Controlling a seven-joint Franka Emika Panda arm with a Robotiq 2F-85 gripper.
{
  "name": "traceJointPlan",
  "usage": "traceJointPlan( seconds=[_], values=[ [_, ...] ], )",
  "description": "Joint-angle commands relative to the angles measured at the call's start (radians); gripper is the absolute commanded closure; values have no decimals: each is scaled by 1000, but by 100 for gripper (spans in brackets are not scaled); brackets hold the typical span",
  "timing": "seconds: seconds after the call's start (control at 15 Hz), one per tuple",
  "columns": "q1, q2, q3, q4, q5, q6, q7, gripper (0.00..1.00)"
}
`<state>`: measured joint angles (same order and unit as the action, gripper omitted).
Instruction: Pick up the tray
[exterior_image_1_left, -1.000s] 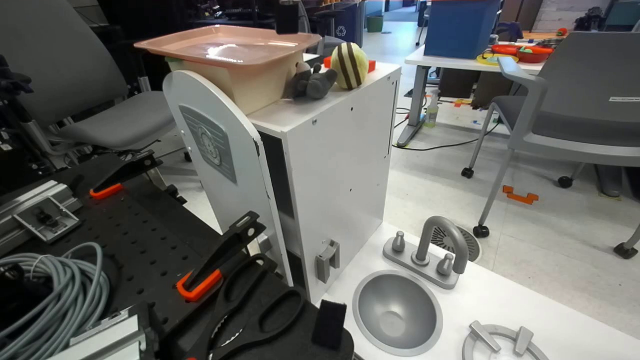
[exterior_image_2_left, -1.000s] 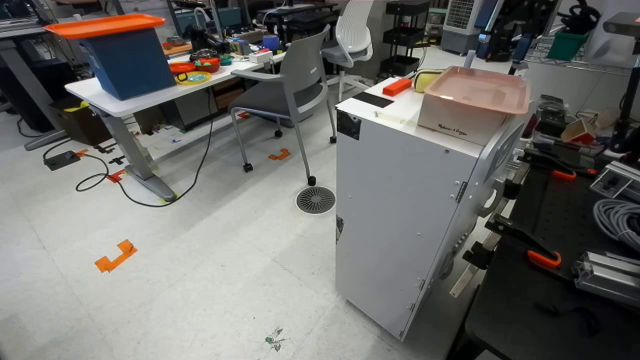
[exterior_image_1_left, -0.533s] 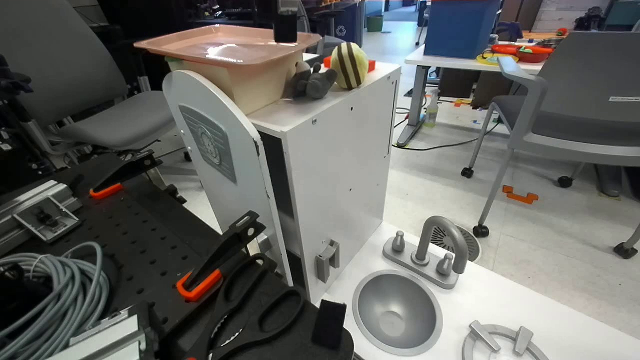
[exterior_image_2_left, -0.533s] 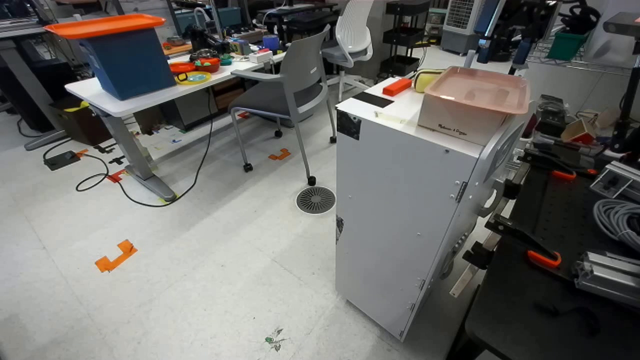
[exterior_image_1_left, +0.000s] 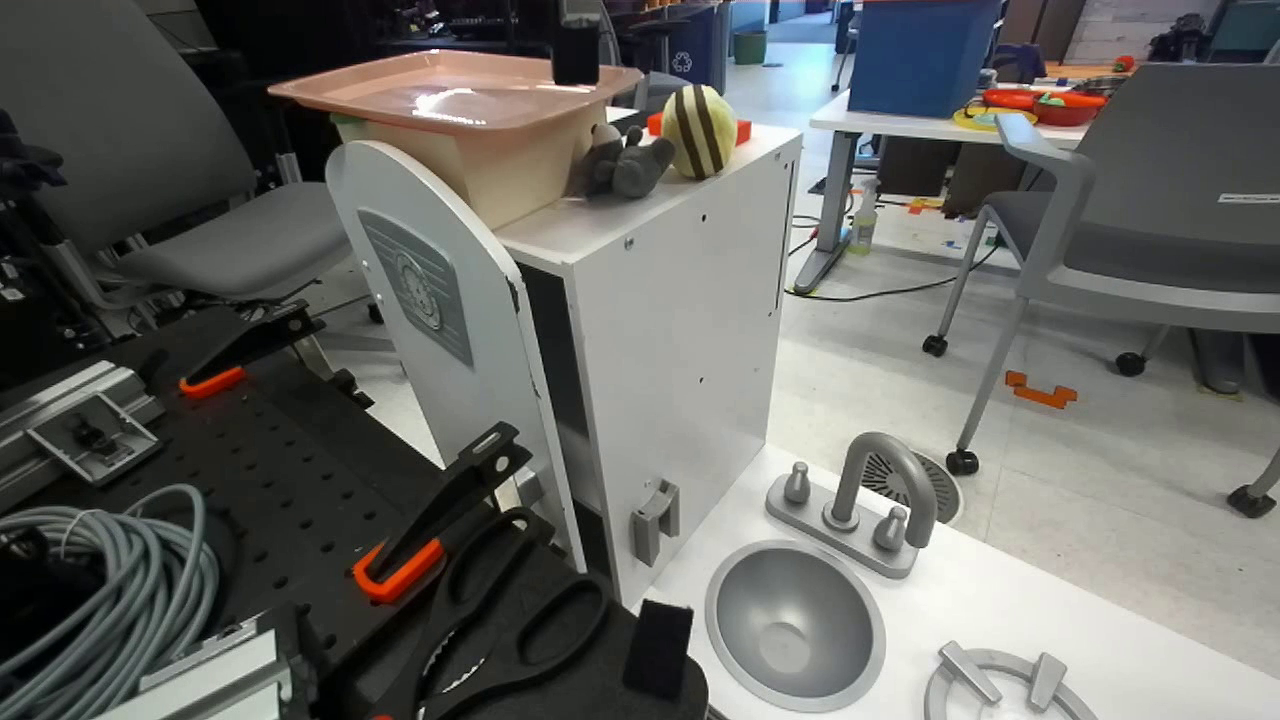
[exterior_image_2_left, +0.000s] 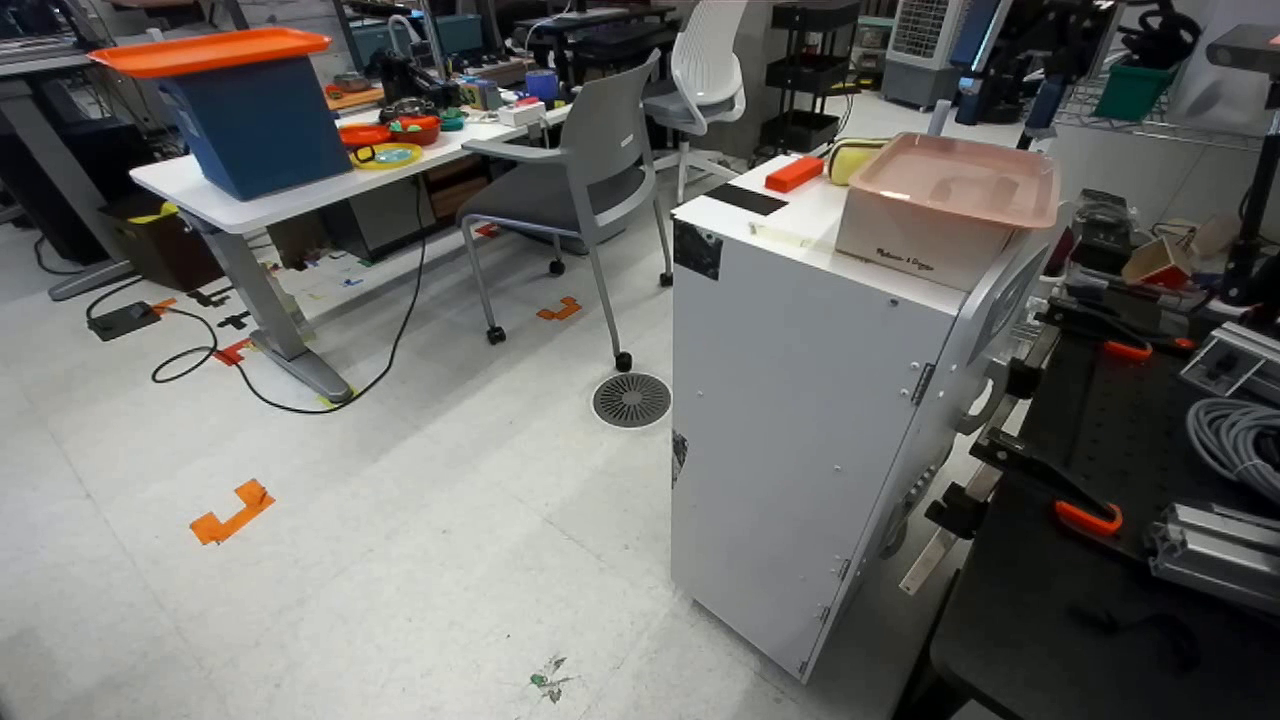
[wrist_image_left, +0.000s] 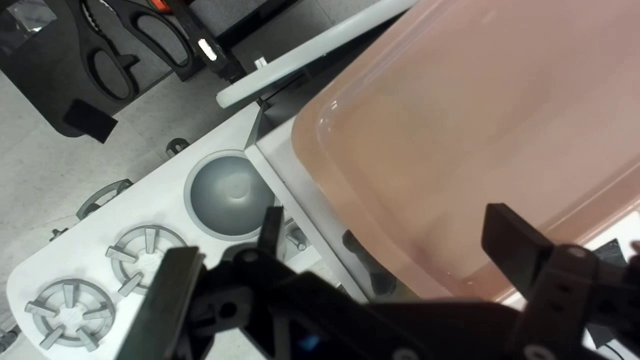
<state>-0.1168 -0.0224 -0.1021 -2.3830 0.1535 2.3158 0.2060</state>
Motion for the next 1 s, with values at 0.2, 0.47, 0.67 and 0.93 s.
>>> traceJointPlan(
  seconds=[0.2, 0.47, 0.67, 0.93],
  values=[
    [8, -118, 11, -25, -68, -49, 42, 0],
    [5, -213, 26, -44, -91, -63, 48, 0],
    [-5, -226, 20, -41, -71, -46, 53, 0],
    [-19, -192, -4, -41, -36, 24, 33, 0]
  ],
)
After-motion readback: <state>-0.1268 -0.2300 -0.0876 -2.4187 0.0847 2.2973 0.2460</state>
